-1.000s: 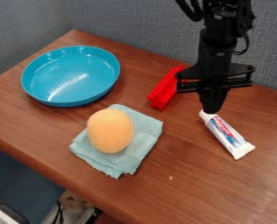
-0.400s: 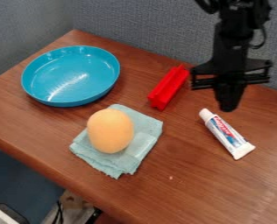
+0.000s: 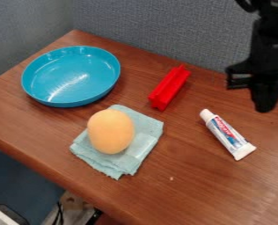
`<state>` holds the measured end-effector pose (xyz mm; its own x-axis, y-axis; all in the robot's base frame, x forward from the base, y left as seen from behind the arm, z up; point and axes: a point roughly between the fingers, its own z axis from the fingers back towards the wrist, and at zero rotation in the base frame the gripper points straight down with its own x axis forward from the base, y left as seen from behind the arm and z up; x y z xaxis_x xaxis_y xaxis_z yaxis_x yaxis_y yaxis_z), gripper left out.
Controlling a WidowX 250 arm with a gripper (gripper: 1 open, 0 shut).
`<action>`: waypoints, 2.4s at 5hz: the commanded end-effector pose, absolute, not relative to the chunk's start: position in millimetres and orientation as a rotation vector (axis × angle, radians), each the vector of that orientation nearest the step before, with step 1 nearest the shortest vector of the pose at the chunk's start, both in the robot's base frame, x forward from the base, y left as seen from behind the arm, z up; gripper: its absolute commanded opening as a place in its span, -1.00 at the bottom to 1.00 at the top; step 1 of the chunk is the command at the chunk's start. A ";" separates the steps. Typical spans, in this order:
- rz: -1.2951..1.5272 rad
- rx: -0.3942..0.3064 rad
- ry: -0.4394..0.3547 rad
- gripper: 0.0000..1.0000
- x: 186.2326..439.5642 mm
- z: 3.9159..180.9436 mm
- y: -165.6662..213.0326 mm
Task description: Put the toothpaste on the blue plate
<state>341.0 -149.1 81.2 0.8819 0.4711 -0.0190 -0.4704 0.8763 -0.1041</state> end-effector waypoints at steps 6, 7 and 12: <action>0.462 -0.136 -0.066 -1.00 355.2 86.9 -145.4; 0.471 -0.133 -0.068 -1.00 353.5 86.4 -142.6; 0.486 -0.099 -0.050 -1.00 345.9 88.1 -133.9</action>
<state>342.1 -137.7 67.5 0.8875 0.4605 -0.0155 -0.4604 0.8849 -0.0709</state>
